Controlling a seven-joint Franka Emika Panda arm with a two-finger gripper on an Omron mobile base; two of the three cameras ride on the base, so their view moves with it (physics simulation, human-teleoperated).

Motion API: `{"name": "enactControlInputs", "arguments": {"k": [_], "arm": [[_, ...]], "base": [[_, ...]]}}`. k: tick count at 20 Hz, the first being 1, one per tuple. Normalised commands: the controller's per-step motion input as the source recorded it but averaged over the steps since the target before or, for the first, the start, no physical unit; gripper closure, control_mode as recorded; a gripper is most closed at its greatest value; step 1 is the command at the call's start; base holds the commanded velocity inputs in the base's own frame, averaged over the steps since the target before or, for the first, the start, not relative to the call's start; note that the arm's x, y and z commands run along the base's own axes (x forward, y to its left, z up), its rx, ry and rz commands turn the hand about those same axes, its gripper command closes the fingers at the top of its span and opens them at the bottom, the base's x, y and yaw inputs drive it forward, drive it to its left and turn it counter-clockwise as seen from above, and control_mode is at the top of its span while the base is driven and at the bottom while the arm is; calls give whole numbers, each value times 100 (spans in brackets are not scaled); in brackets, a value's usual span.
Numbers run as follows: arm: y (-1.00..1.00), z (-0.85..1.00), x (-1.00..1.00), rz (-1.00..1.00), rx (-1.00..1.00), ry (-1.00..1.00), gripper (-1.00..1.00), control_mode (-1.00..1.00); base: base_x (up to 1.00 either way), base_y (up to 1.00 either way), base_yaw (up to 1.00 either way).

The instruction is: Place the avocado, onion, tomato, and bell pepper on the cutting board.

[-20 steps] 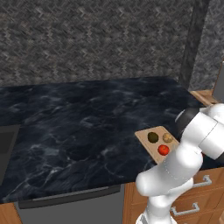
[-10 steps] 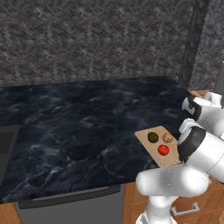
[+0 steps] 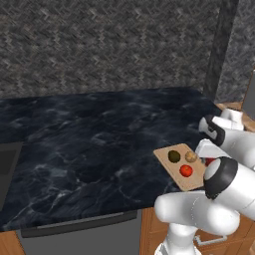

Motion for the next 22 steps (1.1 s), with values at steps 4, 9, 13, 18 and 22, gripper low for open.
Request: {"name": "enactControlInputs", "arguments": {"k": [4,9,13,18,22], "arm": [[0,-29,0,0,0,0,100,-100],[11,-21,0,0,0,0,100,-100],[23,-20,7,0,0,0,100,-100],[10,-20,20,0,0,0,100,-100],[0,-17,35,0,0,0,100,-100]], "base": [[0,0,0],[0,0,0],[0,0,0],[0,0,0],[0,0,0]]}}
